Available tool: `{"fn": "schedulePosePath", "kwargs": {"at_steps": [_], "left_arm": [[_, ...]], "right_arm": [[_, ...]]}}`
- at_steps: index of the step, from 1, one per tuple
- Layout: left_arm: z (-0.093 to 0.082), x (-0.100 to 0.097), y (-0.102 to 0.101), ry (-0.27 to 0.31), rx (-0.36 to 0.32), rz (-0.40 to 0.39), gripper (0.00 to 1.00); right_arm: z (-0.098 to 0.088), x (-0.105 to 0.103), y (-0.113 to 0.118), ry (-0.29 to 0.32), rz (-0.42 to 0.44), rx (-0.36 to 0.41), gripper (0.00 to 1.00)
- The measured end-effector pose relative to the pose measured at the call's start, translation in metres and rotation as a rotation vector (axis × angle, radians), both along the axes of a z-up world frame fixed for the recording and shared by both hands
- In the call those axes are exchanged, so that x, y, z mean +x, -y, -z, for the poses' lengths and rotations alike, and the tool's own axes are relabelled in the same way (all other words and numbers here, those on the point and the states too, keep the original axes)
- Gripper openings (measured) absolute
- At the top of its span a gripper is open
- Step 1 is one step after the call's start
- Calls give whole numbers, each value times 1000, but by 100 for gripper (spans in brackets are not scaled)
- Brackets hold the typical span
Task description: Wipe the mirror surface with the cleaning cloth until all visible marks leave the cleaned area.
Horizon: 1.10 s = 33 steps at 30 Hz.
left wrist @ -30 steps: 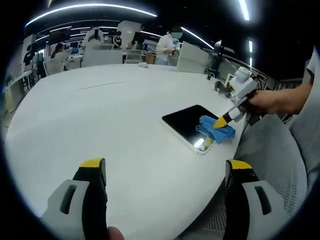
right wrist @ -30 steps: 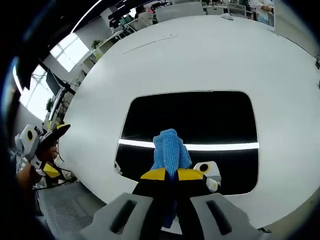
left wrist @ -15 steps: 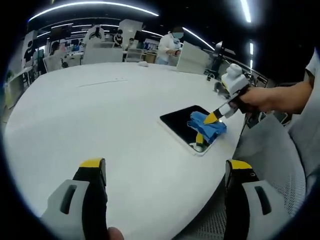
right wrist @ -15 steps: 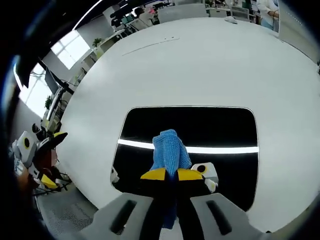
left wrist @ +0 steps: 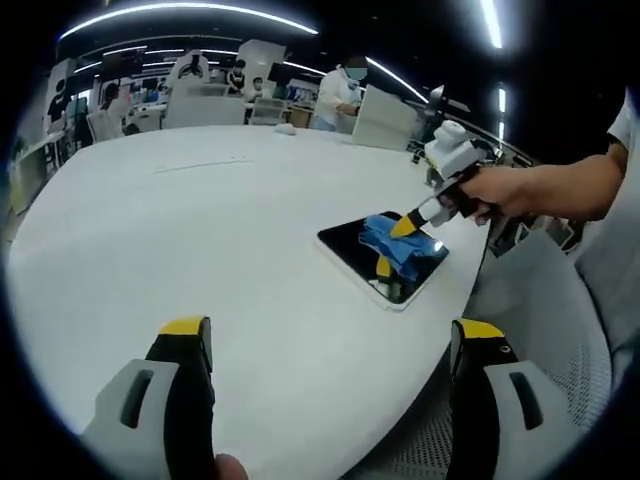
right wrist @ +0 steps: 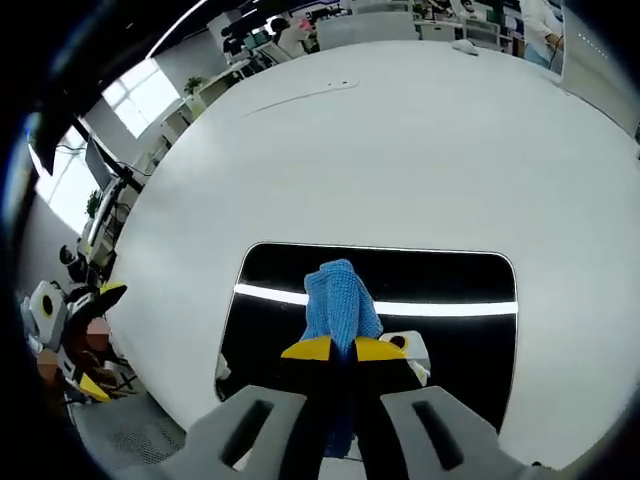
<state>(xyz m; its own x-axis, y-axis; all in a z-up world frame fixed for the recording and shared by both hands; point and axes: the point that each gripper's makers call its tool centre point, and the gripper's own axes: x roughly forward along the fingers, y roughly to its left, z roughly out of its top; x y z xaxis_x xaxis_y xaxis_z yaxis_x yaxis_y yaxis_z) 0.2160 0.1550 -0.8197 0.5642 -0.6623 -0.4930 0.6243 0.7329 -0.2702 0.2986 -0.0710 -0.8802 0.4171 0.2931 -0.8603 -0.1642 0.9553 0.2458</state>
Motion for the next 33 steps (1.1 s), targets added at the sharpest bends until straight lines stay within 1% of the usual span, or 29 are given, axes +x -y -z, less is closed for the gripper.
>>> {"fn": "schedulePosePath", "kwargs": {"at_steps": [3, 9, 13, 15, 21, 24, 26, 33], "left_arm": [[0, 1, -1, -1, 0, -2, 99], [-1, 2, -3, -5, -12, -11, 99], [0, 3, -3, -6, -15, -13, 99], [1, 3, -2, -8, -17, -11, 99], [2, 3, 0, -11, -21, -11, 99], [3, 3, -1, -12, -24, -15, 99], [3, 4, -2, -7, -20, -17, 99], [4, 6, 0, -3, -17, -16, 99]], "right_arm": [[-3, 4, -1, 0, 7, 5, 0], [0, 23, -1, 12, 8, 0, 0], [-6, 23, -4, 19, 1, -8, 0], [-6, 27, -4, 14, -5, -12, 0], [-8, 37, -6, 25, -20, -29, 0], [-6, 44, -6, 29, -12, -26, 0], [-5, 43, -7, 21, -12, -20, 0], [-2, 41, -6, 27, -30, -16, 1]]}}
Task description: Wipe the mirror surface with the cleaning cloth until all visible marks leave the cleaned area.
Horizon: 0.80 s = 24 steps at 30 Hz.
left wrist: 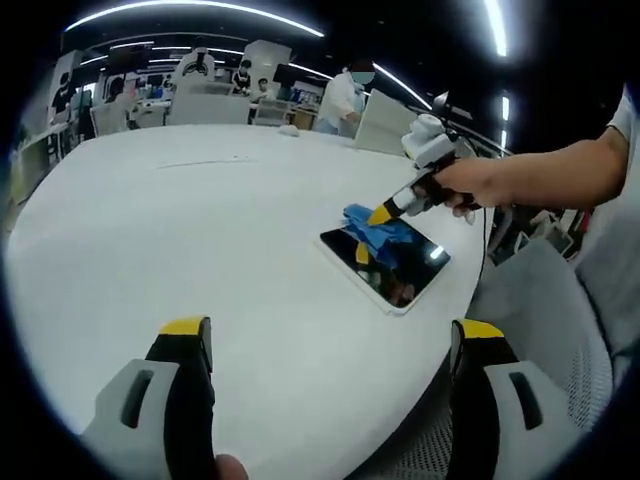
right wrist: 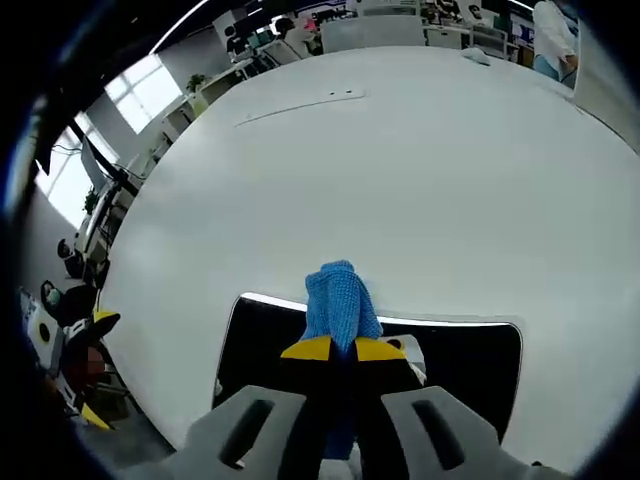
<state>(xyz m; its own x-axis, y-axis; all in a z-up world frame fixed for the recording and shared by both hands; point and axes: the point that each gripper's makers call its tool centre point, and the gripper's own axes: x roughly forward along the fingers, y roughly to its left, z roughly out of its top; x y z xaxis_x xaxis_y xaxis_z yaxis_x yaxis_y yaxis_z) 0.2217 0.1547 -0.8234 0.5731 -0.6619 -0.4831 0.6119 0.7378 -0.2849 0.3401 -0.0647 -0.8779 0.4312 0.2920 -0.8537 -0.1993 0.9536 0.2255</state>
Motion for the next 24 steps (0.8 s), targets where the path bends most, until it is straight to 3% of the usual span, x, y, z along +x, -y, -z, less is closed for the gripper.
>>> {"fn": "schedulePosePath", "kwargs": {"at_steps": [24], "left_arm": [[-3, 1, 1, 15, 19, 19, 98]], "right_arm": [[4, -2, 14, -3, -16, 1, 0]]}}
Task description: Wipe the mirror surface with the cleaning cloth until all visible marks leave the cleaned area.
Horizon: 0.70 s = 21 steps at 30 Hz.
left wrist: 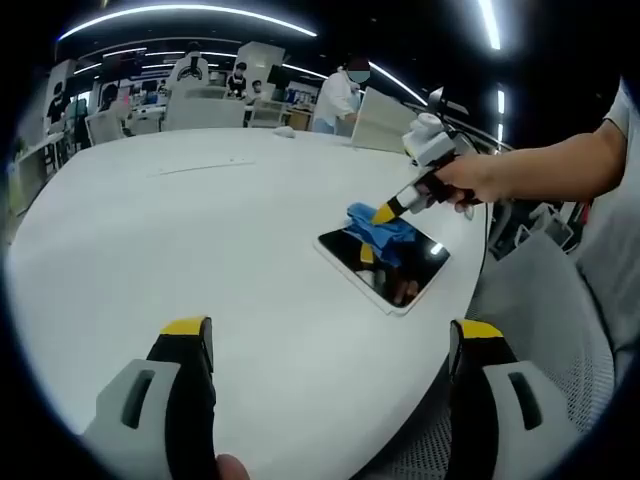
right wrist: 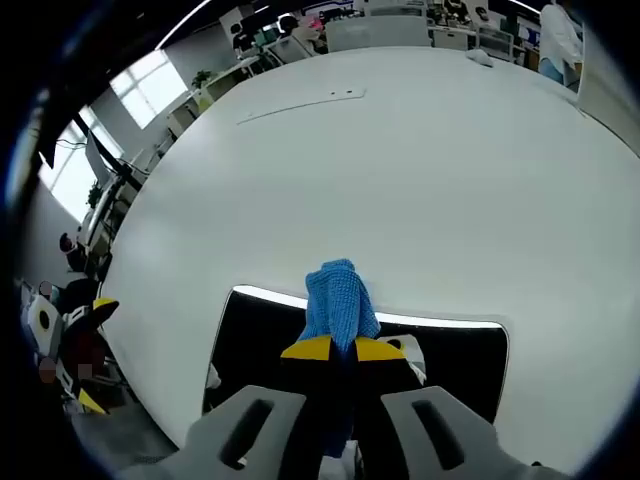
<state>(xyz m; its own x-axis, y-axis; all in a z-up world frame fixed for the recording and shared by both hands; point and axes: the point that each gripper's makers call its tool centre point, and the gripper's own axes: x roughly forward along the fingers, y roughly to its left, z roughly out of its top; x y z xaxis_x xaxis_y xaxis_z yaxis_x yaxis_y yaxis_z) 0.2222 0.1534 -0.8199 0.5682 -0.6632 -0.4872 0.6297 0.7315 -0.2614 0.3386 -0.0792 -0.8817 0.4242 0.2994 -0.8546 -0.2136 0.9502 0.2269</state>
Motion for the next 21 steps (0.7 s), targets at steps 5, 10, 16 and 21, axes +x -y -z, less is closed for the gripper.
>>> {"fn": "schedulePosePath", "kwargs": {"at_steps": [5, 10, 16, 21], "left_arm": [[-1, 2, -2, 2, 0, -5, 98], [-2, 3, -2, 13, 10, -2, 99], [-4, 5, -3, 28, 15, -3, 99], [-8, 4, -3, 35, 14, -4, 99]], "right_arm": [[-6, -7, 8, -1, 6, -9, 0], [-4, -6, 17, -2, 16, -12, 0], [-6, -8, 29, 0, 13, -31, 1], [-8, -10, 36, 1, 21, -39, 0]]}}
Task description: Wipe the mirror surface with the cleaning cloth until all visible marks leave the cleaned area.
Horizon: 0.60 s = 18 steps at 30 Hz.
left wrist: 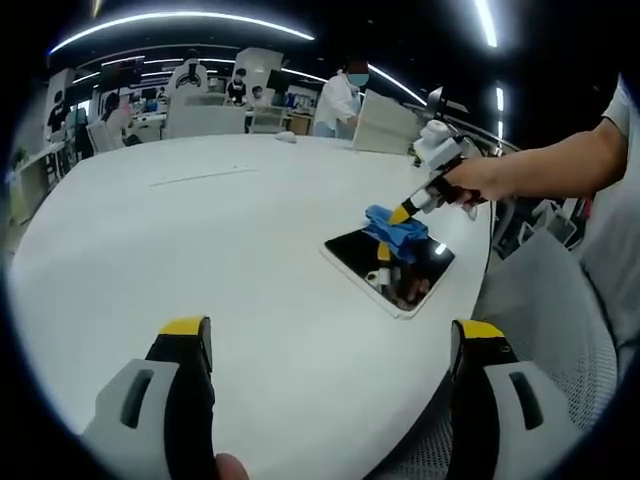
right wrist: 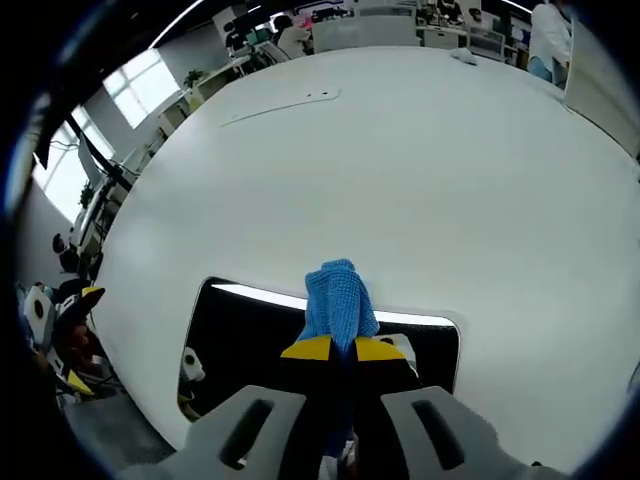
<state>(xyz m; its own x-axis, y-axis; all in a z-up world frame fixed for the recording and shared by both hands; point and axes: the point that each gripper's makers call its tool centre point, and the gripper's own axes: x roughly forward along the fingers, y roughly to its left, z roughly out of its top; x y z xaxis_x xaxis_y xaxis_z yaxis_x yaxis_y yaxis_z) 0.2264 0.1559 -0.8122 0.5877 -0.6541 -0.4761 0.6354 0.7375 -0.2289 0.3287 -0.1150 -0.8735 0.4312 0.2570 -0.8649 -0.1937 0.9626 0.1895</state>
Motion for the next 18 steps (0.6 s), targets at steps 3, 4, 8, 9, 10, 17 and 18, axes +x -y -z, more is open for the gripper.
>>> {"fn": "schedulePosePath", "kwargs": {"at_steps": [3, 4, 8, 9, 10, 17, 18], "left_arm": [[-3, 1, 0, 6, -2, -5, 99], [-3, 1, 0, 6, -3, -6, 99], [-7, -1, 2, 8, -4, -12, 99], [-9, -1, 3, 8, -5, -13, 99], [-10, -1, 3, 9, -7, -15, 99], [-4, -4, 2, -15, -11, -5, 99], [-2, -5, 2, -13, -9, 0, 99]], "right_arm": [[1, 1, 3, -4, 3, -1, 0], [0, 0, 3, -5, 8, 5, 0], [1, 1, 2, 3, 9, 4, 1], [1, 1, 1, 6, 10, 8, 1], [1, 0, 2, 9, 16, 20, 1], [2, 0, 2, 30, 35, 30, 0], [2, -3, 2, 18, 55, 42, 0]]}}
